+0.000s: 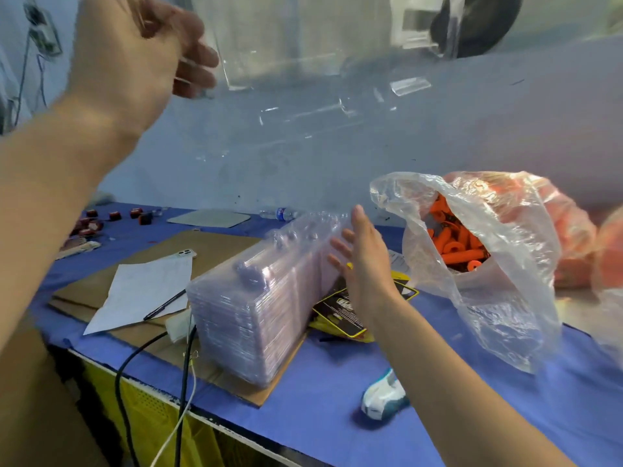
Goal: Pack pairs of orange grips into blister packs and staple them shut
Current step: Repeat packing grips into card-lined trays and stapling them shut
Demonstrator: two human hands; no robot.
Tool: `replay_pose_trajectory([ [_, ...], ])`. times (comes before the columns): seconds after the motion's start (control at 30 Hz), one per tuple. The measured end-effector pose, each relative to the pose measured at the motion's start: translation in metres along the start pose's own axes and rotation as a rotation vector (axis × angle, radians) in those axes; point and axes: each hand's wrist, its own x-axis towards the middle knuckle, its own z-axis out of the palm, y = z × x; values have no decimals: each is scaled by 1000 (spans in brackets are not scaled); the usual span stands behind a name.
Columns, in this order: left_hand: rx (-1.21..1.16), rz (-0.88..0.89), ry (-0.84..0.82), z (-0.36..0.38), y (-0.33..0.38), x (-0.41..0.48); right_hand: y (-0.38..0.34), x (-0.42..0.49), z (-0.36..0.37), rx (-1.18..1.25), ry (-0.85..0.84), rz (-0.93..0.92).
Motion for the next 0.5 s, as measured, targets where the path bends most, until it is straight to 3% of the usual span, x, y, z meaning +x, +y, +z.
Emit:
replay_pose_trajectory([
  [0.1,-152,-168,-104,18,-2,-30,-52,-6,-36,256,13,-92],
  [0.2,-258,-393,-157,55,-10,-66,-77,-17,-88,378,148,-109],
  [0.37,-289,-646,-366,124,-27,-128,-71,-62,-190,251,573,-70],
  [0.5,-309,-781,-534,194,-26,-186,-46,-111,-271,124,744,4],
])
